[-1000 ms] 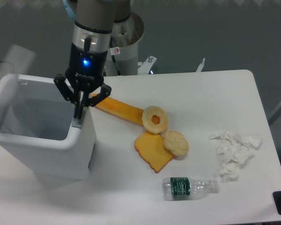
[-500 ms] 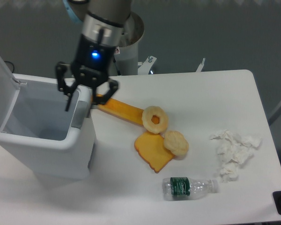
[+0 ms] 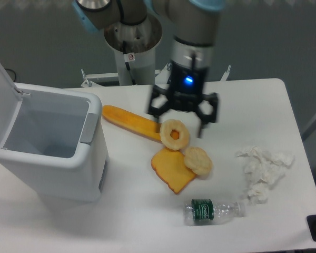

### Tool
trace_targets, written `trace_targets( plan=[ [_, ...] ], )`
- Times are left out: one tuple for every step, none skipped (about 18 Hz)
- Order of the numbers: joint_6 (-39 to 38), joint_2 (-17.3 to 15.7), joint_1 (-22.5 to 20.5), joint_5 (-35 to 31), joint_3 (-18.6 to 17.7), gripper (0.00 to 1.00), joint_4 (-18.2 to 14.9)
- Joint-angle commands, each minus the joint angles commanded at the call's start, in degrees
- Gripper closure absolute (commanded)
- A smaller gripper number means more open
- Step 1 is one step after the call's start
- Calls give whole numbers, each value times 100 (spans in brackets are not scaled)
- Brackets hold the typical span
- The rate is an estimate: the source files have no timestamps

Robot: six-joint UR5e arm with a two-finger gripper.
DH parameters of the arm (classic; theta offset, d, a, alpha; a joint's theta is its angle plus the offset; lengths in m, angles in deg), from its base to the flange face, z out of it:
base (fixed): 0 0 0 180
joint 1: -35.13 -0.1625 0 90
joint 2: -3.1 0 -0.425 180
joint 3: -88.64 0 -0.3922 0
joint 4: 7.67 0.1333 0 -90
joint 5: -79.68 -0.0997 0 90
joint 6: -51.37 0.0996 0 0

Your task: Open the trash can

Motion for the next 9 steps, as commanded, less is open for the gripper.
trace_targets(
  plan=[
    [500,54,-53,-237,9,0,0],
    [1010,150,-88,-483,0,0,-9],
    [1398,282,-115,-668,0,0,-17],
    [1706,352,-132,-800,0,0,-18],
    [1935,475,-141,-923,9,0,-18],
    [2103,598,-150,-1020,52,0,0],
    [2244,695,-141,-1134,79,0,17],
    [2437,800,-133,-1188,114,0,35],
    [2604,932,-124,-1197,141,0,53]
  ],
)
